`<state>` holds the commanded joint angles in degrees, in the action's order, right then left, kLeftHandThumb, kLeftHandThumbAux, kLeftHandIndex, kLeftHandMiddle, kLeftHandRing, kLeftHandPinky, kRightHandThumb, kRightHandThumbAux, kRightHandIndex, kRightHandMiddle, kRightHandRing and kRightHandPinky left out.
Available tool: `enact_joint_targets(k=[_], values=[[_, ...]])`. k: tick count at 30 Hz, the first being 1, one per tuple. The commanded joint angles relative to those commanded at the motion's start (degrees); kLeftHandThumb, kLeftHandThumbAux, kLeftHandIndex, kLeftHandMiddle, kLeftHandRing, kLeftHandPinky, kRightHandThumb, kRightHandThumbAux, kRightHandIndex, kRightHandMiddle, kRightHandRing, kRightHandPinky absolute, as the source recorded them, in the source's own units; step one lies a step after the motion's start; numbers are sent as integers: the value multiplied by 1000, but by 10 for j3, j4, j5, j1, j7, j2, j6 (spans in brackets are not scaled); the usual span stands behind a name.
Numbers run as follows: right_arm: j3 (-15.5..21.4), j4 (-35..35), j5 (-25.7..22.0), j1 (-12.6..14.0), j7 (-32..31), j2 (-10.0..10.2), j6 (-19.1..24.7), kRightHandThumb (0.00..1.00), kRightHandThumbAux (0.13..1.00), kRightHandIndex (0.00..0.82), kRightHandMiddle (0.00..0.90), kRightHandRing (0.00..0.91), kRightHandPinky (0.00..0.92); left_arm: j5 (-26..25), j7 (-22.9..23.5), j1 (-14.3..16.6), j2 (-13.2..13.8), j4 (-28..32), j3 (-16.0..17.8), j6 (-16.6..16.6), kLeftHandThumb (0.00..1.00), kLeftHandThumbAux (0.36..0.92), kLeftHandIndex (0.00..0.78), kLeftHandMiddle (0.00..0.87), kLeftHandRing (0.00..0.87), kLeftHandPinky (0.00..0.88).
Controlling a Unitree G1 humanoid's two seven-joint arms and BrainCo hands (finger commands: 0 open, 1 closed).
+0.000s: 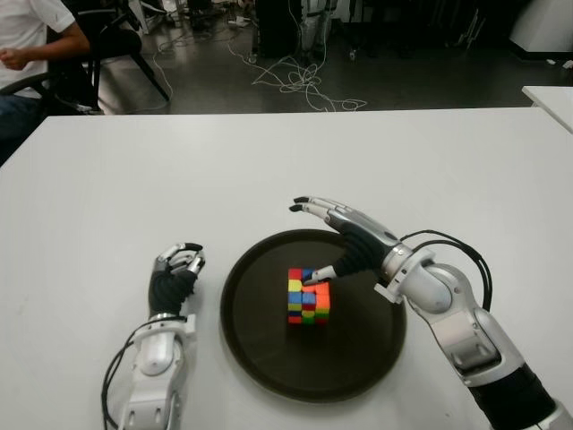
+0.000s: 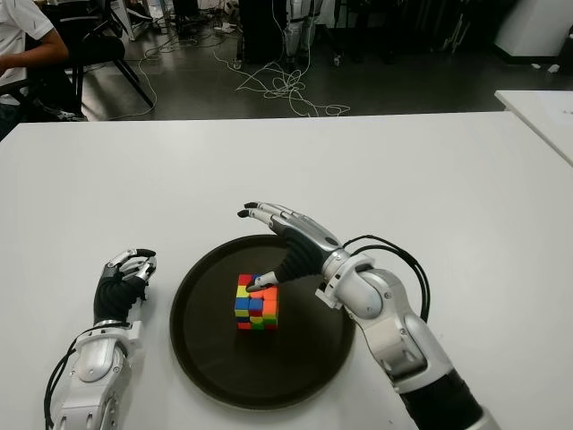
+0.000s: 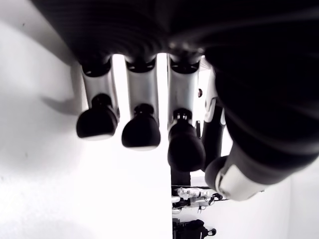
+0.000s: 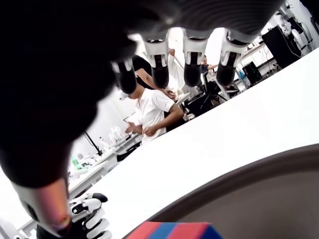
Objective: Pick up the Rubik's Cube and put it in the plate
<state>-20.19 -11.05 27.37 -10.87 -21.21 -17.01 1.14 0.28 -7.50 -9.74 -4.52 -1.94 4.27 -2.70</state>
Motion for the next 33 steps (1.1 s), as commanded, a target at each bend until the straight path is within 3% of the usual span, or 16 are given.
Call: enact_joint_targets(k=[5, 9, 16, 20, 33], values=[[3, -1, -5, 2, -3, 3, 7, 0, 637, 0, 0, 0, 0, 1, -2, 1, 0, -3, 0, 3, 711, 705, 444, 813, 824, 818], [20, 4, -3, -1, 11, -3, 4, 0, 645, 0, 0, 0, 0, 2, 1, 2, 2, -6, -2, 7, 710, 705, 444, 812, 822, 812], [97, 42, -58, -51, 4, -35, -13, 0, 698, 0, 0, 0, 0, 0, 5, 0, 5, -2, -3, 4, 709, 706, 443, 810, 819, 808], [154, 24, -76, -20, 45, -40, -15, 0, 668, 0, 0, 0, 0, 0, 5, 1, 7, 0, -2, -1, 709, 705, 443, 814, 821, 813], [157, 20, -29, 8, 127, -26, -6, 0, 649, 0, 0, 0, 0, -2, 6, 4, 7, -15, 3, 11, 710, 705, 444, 815, 824, 816]])
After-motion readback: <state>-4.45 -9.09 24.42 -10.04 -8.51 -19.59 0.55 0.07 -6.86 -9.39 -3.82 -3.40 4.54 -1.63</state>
